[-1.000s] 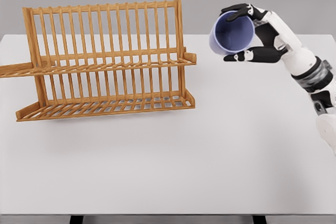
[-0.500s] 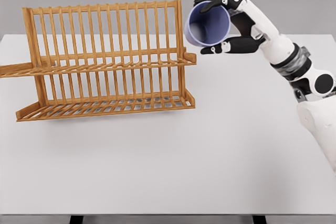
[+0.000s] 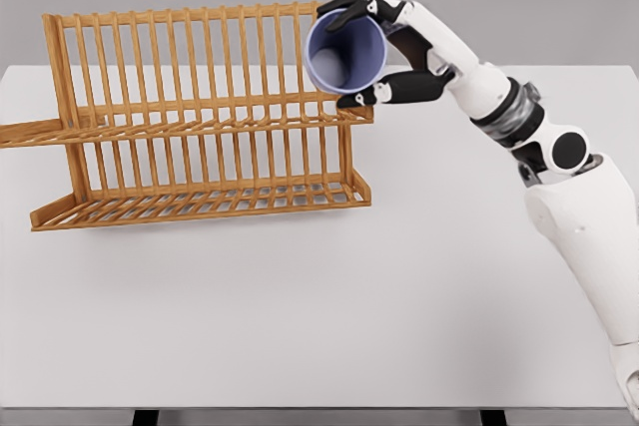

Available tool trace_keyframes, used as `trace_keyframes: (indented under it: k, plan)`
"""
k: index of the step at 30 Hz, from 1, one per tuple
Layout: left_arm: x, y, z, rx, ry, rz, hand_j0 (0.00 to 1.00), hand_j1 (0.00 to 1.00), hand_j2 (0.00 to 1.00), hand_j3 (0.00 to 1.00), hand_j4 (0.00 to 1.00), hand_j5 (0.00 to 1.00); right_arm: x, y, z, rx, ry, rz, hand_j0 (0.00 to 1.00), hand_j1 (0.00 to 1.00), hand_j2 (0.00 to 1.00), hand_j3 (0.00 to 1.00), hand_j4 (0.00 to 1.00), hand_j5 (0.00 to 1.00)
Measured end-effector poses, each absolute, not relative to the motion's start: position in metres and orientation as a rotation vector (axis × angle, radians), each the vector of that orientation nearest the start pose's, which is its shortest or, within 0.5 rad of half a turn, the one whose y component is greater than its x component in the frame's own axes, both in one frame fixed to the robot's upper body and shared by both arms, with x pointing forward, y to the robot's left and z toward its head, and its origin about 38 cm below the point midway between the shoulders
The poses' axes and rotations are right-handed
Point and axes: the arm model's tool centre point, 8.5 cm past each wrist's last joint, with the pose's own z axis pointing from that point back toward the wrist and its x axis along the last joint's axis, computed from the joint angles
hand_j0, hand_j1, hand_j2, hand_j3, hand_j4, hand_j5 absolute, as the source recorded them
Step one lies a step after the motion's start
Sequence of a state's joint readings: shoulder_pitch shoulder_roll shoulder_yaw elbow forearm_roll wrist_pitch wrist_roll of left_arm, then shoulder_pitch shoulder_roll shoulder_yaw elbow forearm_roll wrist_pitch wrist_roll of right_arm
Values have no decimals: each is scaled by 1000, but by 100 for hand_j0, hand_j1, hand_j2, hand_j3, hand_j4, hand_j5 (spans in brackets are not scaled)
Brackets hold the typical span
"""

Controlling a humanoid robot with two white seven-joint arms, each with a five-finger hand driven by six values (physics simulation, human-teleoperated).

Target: Right arm put cup on second shelf

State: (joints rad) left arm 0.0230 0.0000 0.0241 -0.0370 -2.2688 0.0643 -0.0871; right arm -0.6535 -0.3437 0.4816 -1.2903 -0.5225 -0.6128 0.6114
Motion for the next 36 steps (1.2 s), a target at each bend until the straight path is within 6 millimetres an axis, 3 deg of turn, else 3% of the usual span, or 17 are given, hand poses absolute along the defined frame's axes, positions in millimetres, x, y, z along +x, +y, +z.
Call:
trace_keyframes:
  k: [13,22,24,27,29,36]
  plan:
    - [-2,278,-262,88,223,-2232,100,100,100,100,100,100,467,-154,238,633,-2150,1039,60,60,60,60,60,60]
    - [-2,278,-262,88,223,-2232,100,100,100,100,100,100,468,-148,230,636,-2126,1049,62,62,62,62,62,62]
    - [-2,278,-262,88,223,-2232,100,100,100,100,100,100,468,-148,229,635,-2124,1051,65,65,65,65,65,65]
    - [-2,278,-262,88,223,-2232,100,100,100,100,100,100,468,-148,229,633,-2123,1055,91,91,91,91,91,91]
    - [-2,278,-262,88,223,-2232,100,100,100,100,100,100,468,-149,229,630,-2121,1057,98,98,98,98,98,98]
    - [-2,278,-262,88,223,-2232,100,100,100,100,100,100,468,-149,230,627,-2123,1063,99,99,99,99,99,99]
